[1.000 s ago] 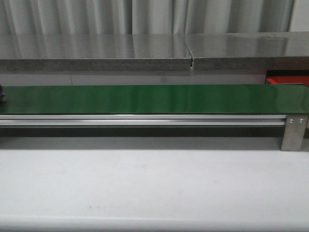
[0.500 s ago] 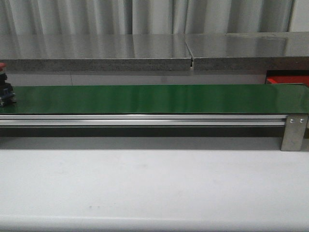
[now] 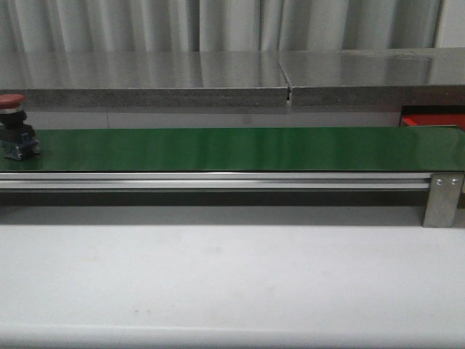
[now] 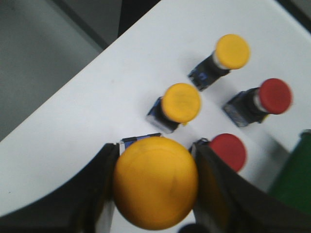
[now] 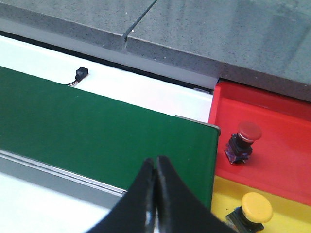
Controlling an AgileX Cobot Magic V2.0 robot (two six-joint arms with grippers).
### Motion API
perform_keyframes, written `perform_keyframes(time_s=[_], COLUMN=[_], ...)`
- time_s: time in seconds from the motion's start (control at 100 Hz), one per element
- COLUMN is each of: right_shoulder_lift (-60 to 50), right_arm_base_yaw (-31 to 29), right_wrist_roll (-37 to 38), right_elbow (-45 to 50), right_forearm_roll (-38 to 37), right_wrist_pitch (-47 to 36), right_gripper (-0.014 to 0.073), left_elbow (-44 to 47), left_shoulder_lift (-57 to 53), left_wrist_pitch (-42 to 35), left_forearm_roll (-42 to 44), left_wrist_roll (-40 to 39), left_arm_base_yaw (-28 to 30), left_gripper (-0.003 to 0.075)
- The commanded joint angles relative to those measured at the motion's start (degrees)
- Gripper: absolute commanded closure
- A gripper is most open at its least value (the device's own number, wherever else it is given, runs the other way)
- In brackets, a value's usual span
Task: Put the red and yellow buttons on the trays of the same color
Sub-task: 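Move the left gripper to a yellow push-button and grasp it, then set the yellow button on the green belt and release it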
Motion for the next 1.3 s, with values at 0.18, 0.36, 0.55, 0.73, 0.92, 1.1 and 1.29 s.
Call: perform_keyframes(time_s=[0.18, 0.36, 0.55, 0.73, 0.92, 1.1, 1.29], right_shoulder_lift=[-0.71, -0.71, -0.71, -0.71, -0.71, -0.71, -0.71], right_arm_base_yaw=[0.00, 0.00, 0.00, 0.00, 0.00, 0.00, 0.00], right_wrist_roll=[-0.23, -0.23, -0.23, -0.23, -0.23, -0.23, -0.23], right_elbow=[-1.50, -1.50, -1.50, -1.50, -1.50, -1.50, -1.50], right_forearm_roll=[1.56, 1.56, 1.56, 1.56, 1.56, 1.56, 1.56], right_wrist_pitch=[-1.72, -1.72, -1.72, -1.72, -1.72, -1.72, -1.72], right_gripper=[0.0662, 0.0662, 0.0662, 0.0662, 0.0662, 0.0662, 0.0662], left_elbow=[-1.90, -2.01, -2.38, -2.47, -2.47, -2.47, -2.47], left_shoulder_lift=[-9.33, -8.23, -4.54, -1.64, 0.40, 0.62, 0.62], left_wrist_pitch=[-0.15, 0.54, 0.54, 0.80, 0.89, 1.80, 2.65], left_forearm_roll=[-1.45, -1.32, 0.16, 0.52, 2.77, 2.89, 2.69], left_wrist_roll=[1.50, 2.12, 2.37, 2.37, 2.37, 2.37, 3.78], left_arm_base_yaw=[-9.58, -16.12, -20.14, -20.56, -20.56, -20.56, -20.56], left_gripper=[0.0741, 0.0741, 0.0741, 0.0741, 0.0741, 0.0727, 0.0408])
